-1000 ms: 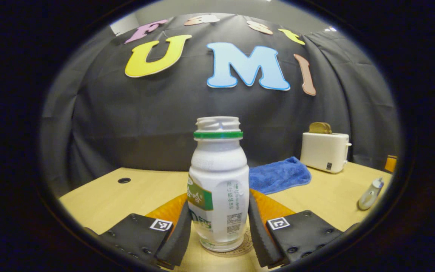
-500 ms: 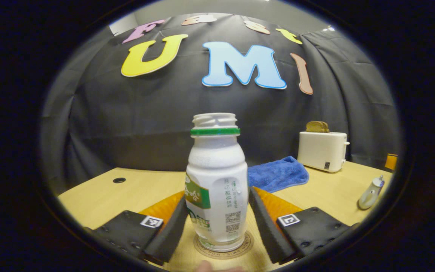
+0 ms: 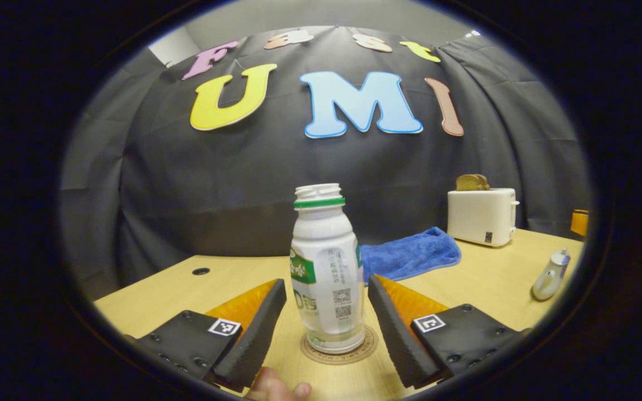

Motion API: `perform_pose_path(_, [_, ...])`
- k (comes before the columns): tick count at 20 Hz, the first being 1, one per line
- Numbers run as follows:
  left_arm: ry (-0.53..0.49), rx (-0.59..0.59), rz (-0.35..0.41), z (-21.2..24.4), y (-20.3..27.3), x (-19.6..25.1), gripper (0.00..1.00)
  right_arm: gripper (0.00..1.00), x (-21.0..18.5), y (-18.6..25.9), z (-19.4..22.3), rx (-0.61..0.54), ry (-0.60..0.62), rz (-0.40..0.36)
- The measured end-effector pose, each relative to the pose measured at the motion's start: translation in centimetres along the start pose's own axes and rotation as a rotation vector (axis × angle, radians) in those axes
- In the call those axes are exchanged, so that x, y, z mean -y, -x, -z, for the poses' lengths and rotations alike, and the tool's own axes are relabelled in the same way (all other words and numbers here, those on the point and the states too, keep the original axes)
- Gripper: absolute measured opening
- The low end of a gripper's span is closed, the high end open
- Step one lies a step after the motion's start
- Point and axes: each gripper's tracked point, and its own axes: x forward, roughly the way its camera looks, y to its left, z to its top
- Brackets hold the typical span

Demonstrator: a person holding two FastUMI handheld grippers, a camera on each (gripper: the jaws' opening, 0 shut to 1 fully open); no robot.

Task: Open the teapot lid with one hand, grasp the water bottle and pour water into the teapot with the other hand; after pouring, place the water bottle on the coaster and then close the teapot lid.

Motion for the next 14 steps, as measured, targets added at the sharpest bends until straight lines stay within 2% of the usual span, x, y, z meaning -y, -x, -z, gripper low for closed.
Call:
perform_pose_path(2, [-0.003, 0.015, 0.006, -0.5, 2.6, 0.5, 0.97, 0.47, -1.6, 1.4, -0.3, 0.012, 0.011, -0.035])
perform_pose_path(4, [-0.005, 0.067, 0.034, -1.6, 6.8, 1.7, 1.0, 0.46, -3.4, 3.4, 0.1, 0.012, 0.016, -0.048])
perform_pose_path(6, [0.014, 0.085, 0.07, -1.2, 11.6, 3.8, 0.99, 0.47, -6.4, 5.2, 1.1, -0.01, 0.022, -0.082])
perform_pose_path(8, [0.018, 0.077, 0.074, -0.2, 15.4, 5.4, 0.97, 0.49, -9.6, 6.4, 1.8, -0.032, 0.034, -0.124])
perform_pose_path(9, [0.024, 0.067, 0.068, 0.2, 16.8, 6.0, 0.97, 0.59, -10.7, 6.6, 2.5, -0.05, 0.04, -0.136])
perform_pose_path(11, [0.061, 0.083, 0.067, -0.3, 18.7, 6.5, 1.0, 0.59, -12.8, 7.3, 3.9, -0.088, 0.04, -0.168])
perform_pose_path(12, [0.082, 0.052, 0.089, 0.2, 19.5, 7.3, 1.0, 0.6, -13.2, 7.6, 4.5, -0.104, 0.048, -0.171])
perform_pose_path(13, [0.063, 0.07, 0.081, 0.0, 20.1, 7.3, 1.0, 0.59, -13.1, 7.9, 3.8, -0.075, 0.066, -0.159])
perform_pose_path(14, [0.075, 0.059, 0.068, 0.0, 20.5, 6.9, 0.96, 0.59, -13.0, 8.2, 3.1, -0.043, 0.058, -0.148])
